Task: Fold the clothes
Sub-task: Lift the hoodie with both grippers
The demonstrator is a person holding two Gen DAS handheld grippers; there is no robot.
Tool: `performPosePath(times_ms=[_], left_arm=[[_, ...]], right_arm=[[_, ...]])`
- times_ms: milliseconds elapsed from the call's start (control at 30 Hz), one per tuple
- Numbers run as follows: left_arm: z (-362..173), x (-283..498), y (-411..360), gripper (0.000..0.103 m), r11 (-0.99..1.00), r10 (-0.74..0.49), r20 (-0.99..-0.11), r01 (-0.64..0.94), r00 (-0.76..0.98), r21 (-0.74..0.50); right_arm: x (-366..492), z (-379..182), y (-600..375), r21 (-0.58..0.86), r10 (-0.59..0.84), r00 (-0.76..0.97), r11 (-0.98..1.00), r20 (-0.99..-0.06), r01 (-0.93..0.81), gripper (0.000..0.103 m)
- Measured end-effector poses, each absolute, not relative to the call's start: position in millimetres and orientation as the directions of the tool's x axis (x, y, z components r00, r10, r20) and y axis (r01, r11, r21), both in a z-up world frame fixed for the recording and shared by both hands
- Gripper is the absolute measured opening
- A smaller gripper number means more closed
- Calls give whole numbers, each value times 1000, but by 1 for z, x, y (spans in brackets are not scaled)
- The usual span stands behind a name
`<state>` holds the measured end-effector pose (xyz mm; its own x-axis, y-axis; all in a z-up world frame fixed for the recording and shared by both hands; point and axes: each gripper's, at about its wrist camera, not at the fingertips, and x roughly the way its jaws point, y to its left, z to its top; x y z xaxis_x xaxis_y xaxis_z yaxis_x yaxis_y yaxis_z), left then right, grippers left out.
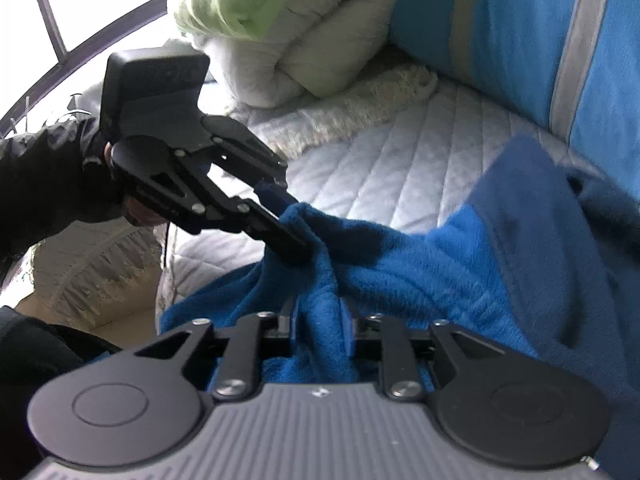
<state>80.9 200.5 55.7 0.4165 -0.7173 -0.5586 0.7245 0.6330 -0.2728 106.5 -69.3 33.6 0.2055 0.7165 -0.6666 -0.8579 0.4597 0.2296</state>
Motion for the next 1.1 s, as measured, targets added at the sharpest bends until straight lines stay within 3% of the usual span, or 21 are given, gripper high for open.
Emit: performPosePath(times_ms=[67,267,400,533,600,667,733,900,967,1100], left_arm=[[66,70,202,17,643,-710,-541,727,450,-240],[103,19,189,16,646,-673,-489,763,555,-23],[120,-12,179,16,611,-679,-448,786,581,93],[127,-27,174,16,557,-692,-434,809,577,188],[128,-29,171,15,550,-691,-431,809,580,207],[127,-28,168,15,564,-678,-431,798,595,213],[126,-27,167,15,581,-668,-430,787,608,210],[124,-21,167,15,637,-656,-410,756,633,148],[124,-17,168,15,672,-646,-408,734,645,98],[121,-9,168,15,715,-633,-411,699,657,16]], right_arm=[[100,44,-72,193,732,234,448,-640,-873,68],[61,82,-67,-102,733,372,386,-569,-917,87],[39,99,-54,-242,741,363,272,-565,-931,97],[36,101,-35,-267,722,312,181,-617,-947,96],[35,101,-25,-256,708,289,156,-644,-954,91],[35,101,-19,-236,693,267,142,-669,-961,69],[33,101,-16,-226,680,257,136,-687,-965,60],[30,100,-16,-217,669,266,158,-694,-963,64],[32,100,-17,-204,673,274,183,-687,-962,54],[34,92,-14,-207,659,294,210,-692,-956,51]])
